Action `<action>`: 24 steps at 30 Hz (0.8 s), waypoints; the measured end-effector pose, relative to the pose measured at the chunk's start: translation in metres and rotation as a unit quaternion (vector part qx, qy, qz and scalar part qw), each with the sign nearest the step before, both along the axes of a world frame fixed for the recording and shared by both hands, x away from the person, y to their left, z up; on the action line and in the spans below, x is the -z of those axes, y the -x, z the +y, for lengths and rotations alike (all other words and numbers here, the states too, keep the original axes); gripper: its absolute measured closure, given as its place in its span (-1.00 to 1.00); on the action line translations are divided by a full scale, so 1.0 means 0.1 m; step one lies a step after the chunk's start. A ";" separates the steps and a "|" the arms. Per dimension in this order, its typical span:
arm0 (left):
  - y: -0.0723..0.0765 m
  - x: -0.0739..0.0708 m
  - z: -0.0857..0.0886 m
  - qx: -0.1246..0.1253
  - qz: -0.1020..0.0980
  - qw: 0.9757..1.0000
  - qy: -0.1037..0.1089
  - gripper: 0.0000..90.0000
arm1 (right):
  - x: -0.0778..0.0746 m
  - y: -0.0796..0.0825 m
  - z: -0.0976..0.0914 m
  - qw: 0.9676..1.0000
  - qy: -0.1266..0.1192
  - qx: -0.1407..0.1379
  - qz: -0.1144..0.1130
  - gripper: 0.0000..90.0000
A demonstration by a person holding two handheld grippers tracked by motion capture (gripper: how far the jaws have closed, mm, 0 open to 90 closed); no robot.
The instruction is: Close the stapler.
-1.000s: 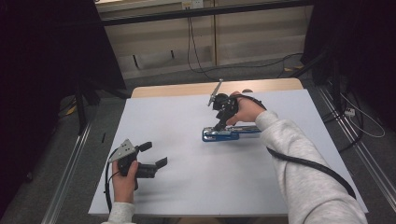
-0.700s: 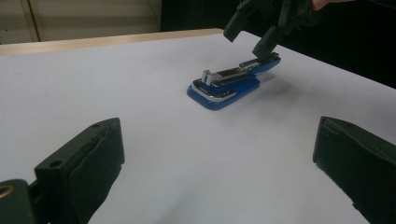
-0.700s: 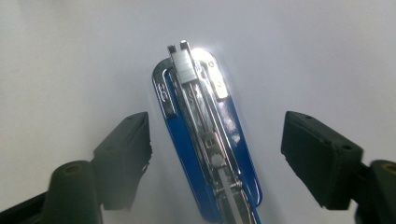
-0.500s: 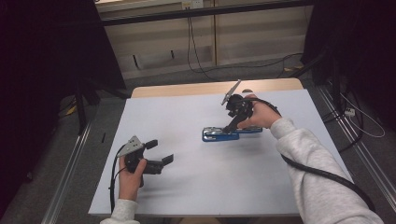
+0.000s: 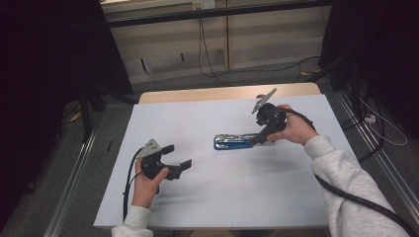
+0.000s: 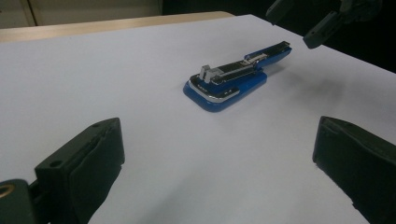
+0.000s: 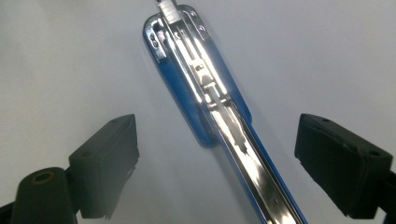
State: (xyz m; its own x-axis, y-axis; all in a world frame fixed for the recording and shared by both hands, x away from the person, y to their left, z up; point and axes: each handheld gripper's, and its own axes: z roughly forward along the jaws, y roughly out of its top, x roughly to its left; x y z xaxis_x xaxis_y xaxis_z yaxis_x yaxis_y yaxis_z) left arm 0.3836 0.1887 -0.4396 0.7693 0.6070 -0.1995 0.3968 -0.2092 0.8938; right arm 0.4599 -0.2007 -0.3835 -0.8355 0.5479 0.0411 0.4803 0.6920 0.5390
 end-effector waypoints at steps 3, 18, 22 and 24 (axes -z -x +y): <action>-0.03 0.01 -0.05 -0.004 0.000 1.000 -0.011 -0.94 | 0.02 0.05 -0.10 1.000 -0.012 0.019 -0.006 -0.72; -0.18 -0.03 -0.29 -0.002 0.001 1.000 -0.026 -0.91 | 0.31 0.35 -0.58 0.992 -0.056 0.108 -0.027 -0.71; -0.23 -0.01 -0.34 -0.004 0.006 1.000 -0.029 -0.87 | 0.38 0.41 -0.63 0.988 -0.079 0.127 -0.031 -0.68; -0.24 0.01 -0.38 -0.003 0.012 1.000 -0.029 -0.86 | 0.41 0.44 -0.65 0.988 -0.076 0.129 -0.034 -0.65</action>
State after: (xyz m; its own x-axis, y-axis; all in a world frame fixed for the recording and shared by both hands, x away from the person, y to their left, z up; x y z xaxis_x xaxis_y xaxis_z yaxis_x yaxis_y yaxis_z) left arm 0.4079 0.1504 -0.4407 0.7611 0.6228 -0.1812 0.4186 -0.2583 0.8707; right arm 0.4163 -0.2654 -0.4241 -0.6723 0.7351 0.0873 0.5888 0.4596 0.6649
